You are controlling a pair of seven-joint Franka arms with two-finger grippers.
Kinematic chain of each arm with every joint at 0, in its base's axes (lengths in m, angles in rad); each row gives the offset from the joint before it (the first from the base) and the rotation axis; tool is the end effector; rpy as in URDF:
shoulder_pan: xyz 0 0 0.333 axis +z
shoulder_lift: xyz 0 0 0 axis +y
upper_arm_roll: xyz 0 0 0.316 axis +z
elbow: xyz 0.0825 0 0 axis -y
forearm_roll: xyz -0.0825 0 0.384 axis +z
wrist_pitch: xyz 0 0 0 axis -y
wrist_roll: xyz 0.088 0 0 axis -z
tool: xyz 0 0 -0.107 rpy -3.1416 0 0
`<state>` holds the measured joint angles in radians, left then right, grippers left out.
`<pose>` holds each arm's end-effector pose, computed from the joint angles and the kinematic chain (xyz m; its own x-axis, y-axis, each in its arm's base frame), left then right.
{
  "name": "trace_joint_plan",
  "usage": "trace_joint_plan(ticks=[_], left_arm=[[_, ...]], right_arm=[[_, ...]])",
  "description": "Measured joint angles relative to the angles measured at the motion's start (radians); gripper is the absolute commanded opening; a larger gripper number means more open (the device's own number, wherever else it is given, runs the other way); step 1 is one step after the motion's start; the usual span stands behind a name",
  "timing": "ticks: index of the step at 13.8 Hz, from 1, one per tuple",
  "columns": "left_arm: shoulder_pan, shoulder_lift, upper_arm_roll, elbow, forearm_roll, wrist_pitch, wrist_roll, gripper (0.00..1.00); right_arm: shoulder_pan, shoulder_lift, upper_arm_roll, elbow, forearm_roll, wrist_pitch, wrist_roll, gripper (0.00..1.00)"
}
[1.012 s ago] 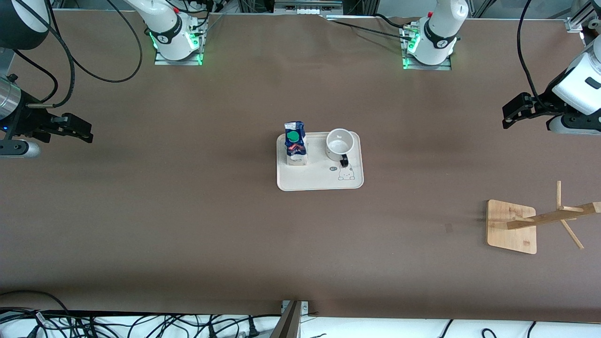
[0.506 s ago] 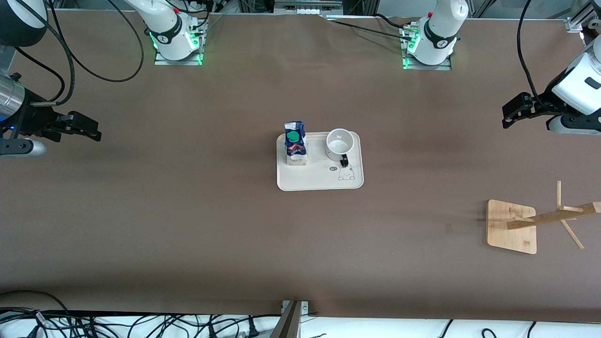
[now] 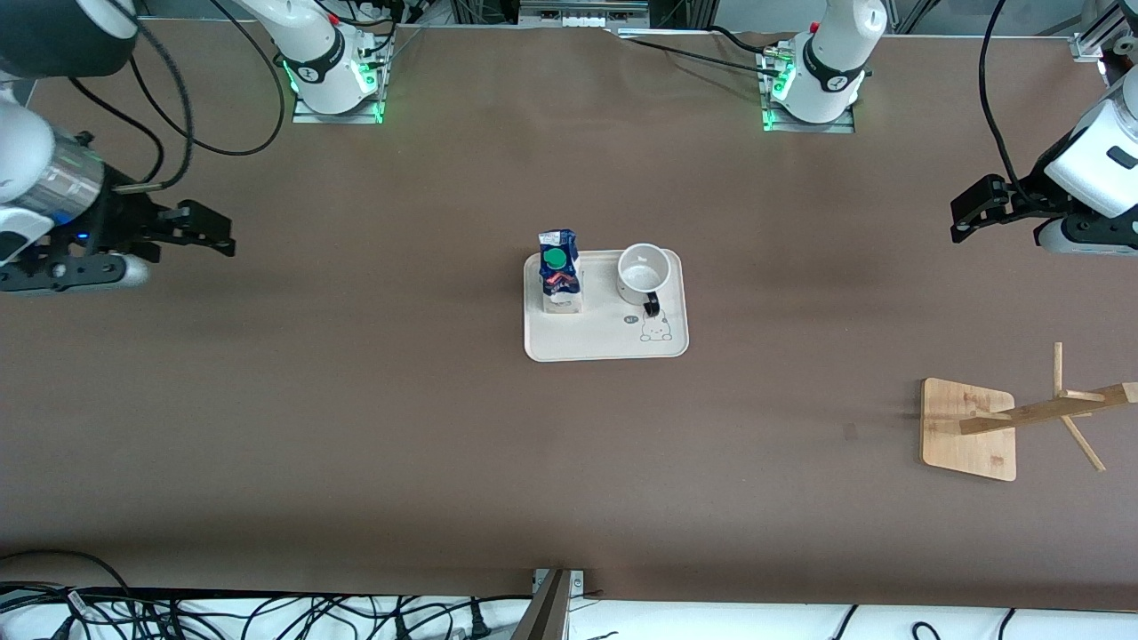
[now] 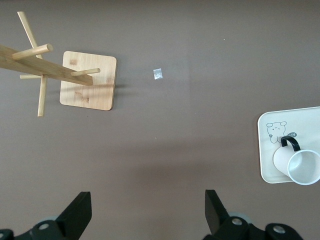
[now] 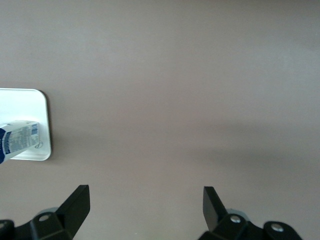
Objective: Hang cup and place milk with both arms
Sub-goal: 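Move the right gripper to the blue milk carton on the tray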
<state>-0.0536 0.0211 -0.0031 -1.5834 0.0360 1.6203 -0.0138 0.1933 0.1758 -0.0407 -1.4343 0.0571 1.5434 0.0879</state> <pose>0.5647 -0.0283 0.6112 0.9989 -0.0447 0.0163 -0.0441 -0.9984 -0.0357 0.5958 0.1001 0.5846 0.9953 0.0661 -0.0706 0.0631 -0.9970 -0.0439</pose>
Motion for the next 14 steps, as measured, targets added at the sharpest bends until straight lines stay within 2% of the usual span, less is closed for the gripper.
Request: trace_joint_plan(ticks=[8, 14], left_arm=[[0.000, 0.000, 0.000, 0.000, 0.000, -0.001, 0.000, 1.00], [0.000, 0.000, 0.000, 0.000, 0.000, -0.002, 0.000, 1.00]], right_arm=[[0.253, 0.002, 0.006, 0.000, 0.002, 0.004, 0.380, 1.00], [0.361, 0.071, 0.007, -0.001, 0.002, 0.099, 0.554, 1.00]])
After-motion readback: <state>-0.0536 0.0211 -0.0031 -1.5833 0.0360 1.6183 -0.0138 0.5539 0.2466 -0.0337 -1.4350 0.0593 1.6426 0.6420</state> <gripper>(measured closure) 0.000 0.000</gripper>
